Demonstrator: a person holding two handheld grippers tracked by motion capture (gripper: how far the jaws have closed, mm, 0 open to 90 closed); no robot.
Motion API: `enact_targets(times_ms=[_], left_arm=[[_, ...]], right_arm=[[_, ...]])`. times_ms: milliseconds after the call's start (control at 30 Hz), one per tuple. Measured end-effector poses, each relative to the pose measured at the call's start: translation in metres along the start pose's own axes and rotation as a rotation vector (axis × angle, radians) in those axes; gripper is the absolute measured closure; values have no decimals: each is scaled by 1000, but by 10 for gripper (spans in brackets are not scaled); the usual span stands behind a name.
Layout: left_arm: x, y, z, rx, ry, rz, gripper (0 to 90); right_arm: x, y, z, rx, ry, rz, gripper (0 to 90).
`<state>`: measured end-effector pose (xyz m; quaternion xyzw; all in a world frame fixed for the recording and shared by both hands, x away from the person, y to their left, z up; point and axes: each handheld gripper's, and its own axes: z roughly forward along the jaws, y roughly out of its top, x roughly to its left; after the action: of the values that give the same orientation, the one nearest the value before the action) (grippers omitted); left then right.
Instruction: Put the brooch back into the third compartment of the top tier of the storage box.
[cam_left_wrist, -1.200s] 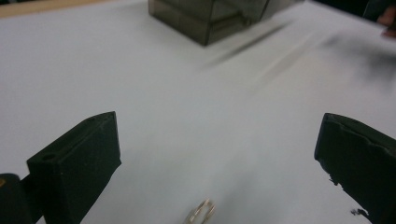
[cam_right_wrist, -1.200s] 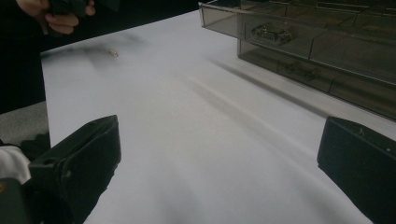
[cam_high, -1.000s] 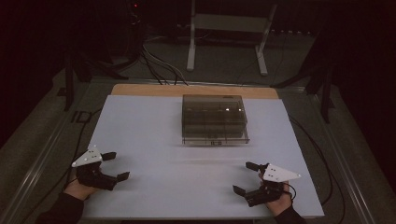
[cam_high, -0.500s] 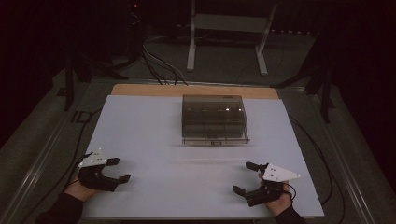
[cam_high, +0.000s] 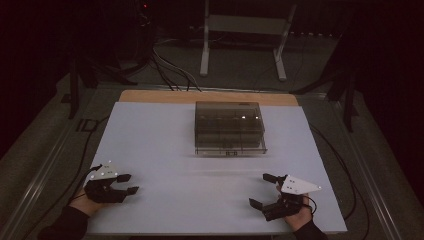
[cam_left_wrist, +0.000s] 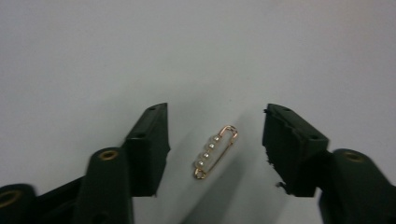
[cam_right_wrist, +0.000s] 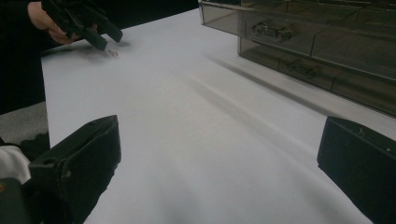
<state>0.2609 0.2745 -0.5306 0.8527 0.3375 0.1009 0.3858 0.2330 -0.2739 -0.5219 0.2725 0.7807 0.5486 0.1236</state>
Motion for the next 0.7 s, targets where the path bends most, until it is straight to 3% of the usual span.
enact_targets(times_ms=[333,700], left_arm=[[1,-2,4,-6,-52,-2,646],[0,-2,9,40,-23,24,801]], right_arm=[[0,0,0,3,2,-2,0],[0,0,0,3,2,-5,0]])
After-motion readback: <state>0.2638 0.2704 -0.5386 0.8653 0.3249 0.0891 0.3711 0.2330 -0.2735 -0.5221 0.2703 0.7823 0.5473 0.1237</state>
